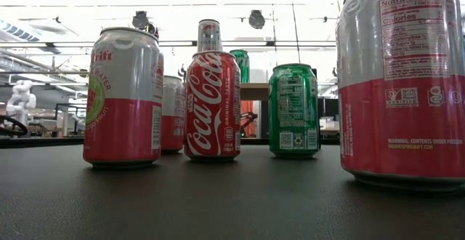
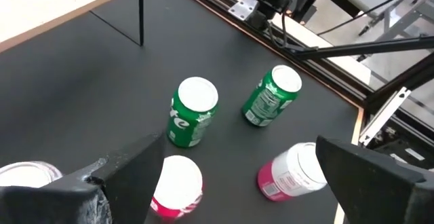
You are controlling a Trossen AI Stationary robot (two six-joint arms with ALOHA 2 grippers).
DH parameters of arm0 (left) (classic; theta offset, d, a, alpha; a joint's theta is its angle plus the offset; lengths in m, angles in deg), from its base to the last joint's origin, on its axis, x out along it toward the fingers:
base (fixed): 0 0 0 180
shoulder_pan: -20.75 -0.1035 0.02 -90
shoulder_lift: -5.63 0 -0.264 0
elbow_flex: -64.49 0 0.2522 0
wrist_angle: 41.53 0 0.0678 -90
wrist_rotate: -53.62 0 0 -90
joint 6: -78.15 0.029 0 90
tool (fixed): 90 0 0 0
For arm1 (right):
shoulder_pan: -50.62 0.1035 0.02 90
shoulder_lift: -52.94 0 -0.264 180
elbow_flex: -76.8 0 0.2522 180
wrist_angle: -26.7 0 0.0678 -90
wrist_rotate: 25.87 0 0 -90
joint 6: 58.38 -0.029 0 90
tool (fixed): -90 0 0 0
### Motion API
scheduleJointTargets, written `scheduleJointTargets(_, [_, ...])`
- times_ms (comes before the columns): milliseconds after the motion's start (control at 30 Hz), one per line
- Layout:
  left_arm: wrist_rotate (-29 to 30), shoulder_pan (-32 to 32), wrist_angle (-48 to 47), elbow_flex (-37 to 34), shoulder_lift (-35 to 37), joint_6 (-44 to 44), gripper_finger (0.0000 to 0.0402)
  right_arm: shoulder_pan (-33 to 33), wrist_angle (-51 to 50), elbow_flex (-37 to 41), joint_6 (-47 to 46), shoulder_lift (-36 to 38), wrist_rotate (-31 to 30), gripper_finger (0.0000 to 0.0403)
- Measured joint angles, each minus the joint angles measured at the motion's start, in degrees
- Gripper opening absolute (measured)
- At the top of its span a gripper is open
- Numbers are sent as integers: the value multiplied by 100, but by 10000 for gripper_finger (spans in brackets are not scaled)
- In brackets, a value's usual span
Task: Place canned beverage on shelf
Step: Put the top green soda can aligned with the other green soda can on the shelf
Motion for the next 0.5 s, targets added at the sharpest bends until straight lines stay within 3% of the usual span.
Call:
scheduleJointTargets(200, [-21,-245,29,0,0,142,384,-2,297,26,-123,13,-96,133])
scheduleJointTargets(500, [-807,-451,40,0,0,551,384,-2,1378,26,-473,-89,-637,207])
